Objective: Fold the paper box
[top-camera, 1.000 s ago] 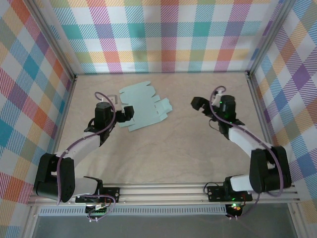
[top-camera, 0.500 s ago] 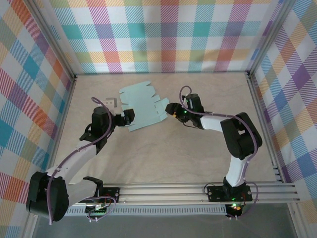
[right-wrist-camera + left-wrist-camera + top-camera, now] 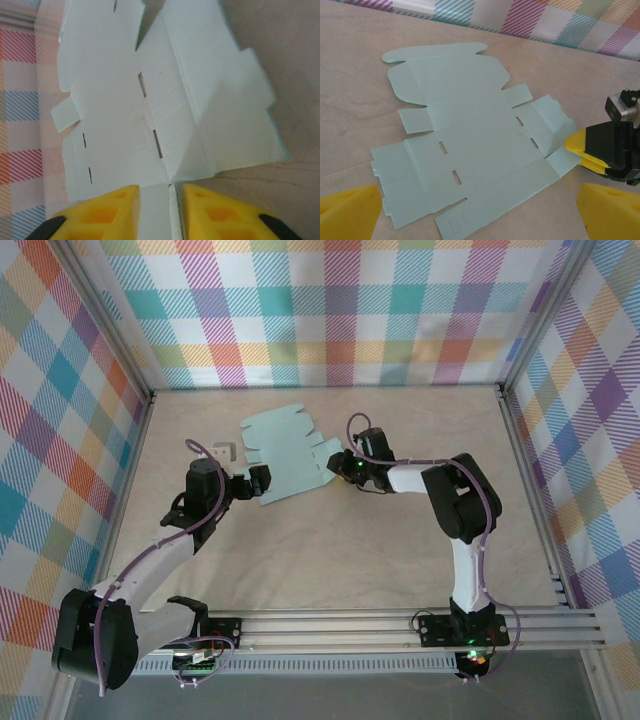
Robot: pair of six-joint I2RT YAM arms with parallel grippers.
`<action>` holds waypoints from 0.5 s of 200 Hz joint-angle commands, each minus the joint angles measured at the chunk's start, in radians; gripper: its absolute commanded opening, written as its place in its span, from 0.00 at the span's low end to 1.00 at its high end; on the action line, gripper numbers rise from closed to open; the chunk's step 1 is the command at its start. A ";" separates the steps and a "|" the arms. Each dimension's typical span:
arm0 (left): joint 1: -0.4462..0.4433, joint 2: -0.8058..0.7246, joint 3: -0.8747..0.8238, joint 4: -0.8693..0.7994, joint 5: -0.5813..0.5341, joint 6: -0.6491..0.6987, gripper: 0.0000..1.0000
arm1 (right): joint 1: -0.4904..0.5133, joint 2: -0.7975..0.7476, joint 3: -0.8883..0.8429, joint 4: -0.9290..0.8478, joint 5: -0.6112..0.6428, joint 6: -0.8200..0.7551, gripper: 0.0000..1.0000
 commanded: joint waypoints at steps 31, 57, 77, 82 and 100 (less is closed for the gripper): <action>-0.011 0.014 0.023 -0.035 -0.033 0.011 1.00 | -0.041 -0.017 0.082 -0.209 -0.098 -0.253 0.00; -0.010 0.034 0.040 -0.052 -0.028 0.024 1.00 | -0.068 0.017 0.236 -0.568 -0.218 -0.532 0.00; -0.010 0.057 0.064 -0.079 -0.031 0.047 1.00 | -0.086 0.024 0.277 -0.691 -0.315 -0.644 0.00; -0.010 0.064 0.069 -0.082 -0.031 0.053 1.00 | -0.091 0.020 0.276 -0.704 -0.350 -0.657 0.00; -0.010 0.106 0.096 -0.089 -0.020 0.077 1.00 | -0.100 0.009 0.284 -0.776 -0.463 -0.744 0.00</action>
